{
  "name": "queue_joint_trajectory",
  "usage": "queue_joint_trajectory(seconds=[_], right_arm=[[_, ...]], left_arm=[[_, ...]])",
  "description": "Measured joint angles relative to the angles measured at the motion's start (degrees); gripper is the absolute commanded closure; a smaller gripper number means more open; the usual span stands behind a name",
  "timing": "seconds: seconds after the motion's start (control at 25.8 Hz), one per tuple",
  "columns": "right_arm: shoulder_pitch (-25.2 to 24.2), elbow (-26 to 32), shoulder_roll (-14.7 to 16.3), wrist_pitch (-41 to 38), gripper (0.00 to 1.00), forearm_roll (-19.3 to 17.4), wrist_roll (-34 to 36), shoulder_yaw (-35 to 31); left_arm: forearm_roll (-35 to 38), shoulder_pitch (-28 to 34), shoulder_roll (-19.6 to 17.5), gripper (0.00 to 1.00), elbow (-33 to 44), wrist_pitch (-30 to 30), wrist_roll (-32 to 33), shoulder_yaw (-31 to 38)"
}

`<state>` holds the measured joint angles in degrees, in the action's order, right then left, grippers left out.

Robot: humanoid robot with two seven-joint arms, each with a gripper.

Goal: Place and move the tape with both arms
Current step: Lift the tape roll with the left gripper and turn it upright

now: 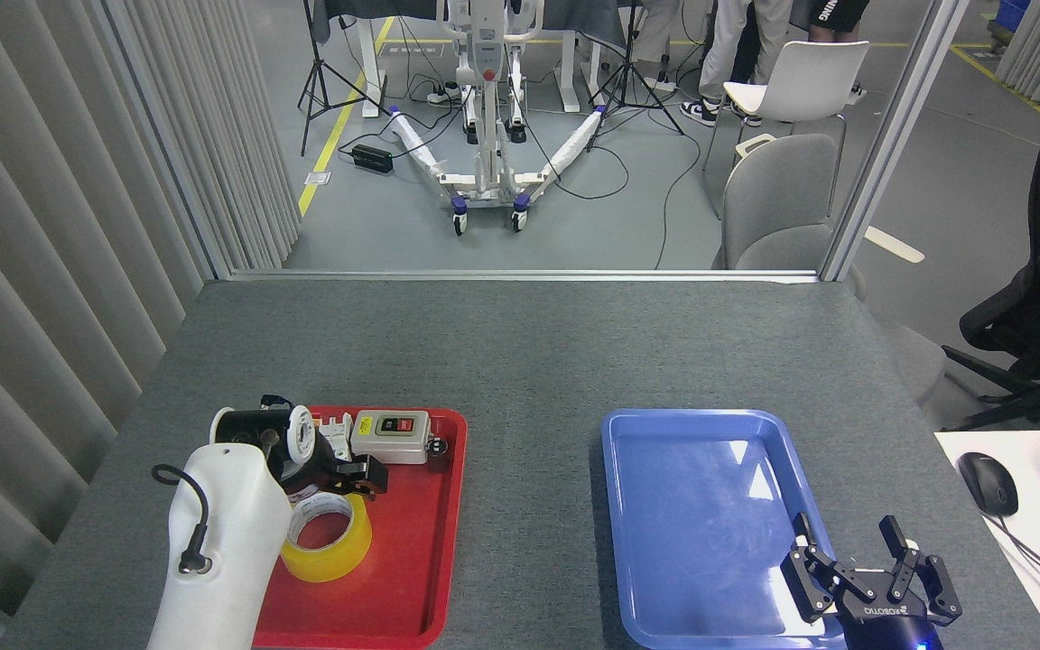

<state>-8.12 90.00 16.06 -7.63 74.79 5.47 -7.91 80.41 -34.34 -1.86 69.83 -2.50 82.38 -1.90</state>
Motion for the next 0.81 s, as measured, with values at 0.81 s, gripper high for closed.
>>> queue_joint_trajectory(seconds=[0.81], right_arm=[[0.06,-0.09,-0.21,0.05,0.0,0.0,0.09,-0.04]], left_arm=[[-0.59,3.85,1.56,0.0,-1.12,0.57,-0.78,-0.83]])
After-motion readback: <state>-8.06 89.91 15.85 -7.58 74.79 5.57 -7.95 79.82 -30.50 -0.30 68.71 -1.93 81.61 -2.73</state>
